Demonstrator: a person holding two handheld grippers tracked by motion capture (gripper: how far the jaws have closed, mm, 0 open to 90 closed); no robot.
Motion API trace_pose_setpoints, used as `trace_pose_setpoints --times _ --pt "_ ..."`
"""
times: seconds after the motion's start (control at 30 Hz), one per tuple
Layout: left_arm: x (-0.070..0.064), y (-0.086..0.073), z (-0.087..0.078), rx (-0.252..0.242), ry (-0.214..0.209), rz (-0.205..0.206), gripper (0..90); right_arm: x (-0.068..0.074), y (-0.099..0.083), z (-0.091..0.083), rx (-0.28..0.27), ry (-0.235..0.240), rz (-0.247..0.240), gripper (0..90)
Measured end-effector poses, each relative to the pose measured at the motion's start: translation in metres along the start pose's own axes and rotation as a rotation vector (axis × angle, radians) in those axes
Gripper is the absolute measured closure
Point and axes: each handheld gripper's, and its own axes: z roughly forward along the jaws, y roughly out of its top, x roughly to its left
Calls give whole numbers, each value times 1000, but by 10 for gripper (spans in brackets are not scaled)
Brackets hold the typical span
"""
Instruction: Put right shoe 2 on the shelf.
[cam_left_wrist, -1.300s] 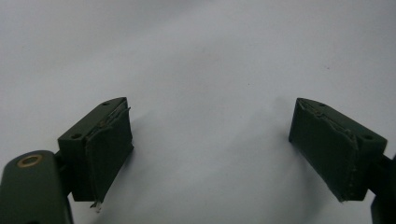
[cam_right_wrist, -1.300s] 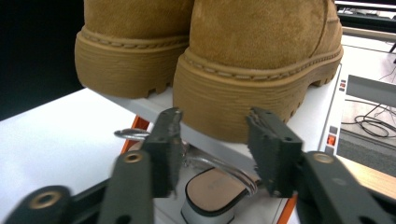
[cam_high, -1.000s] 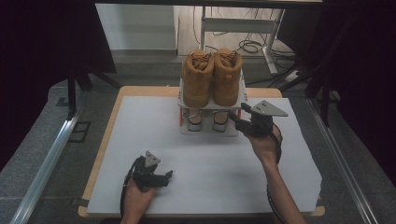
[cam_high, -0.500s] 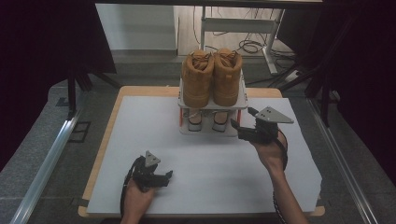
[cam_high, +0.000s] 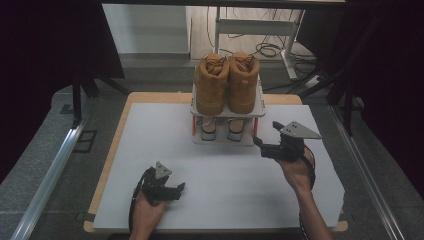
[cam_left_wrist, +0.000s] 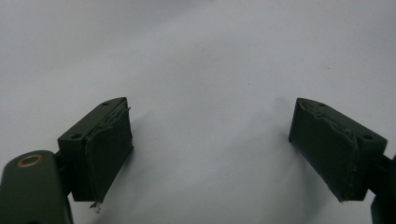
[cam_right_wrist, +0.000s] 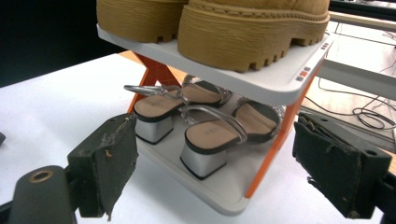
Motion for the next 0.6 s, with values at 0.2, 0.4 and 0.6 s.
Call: trace_pose_setpoints --times 0.2,0.4,0.6 --pt "0 0 0 0 0 0 133 -4 -9 -9 1 -8 27 129" --pt "0 0 0 0 0 0 133 -9 -17 -19 15 -20 39 117" --pt "0 0 0 0 0 0 133 -14 -30 -29 33 -34 48 96"
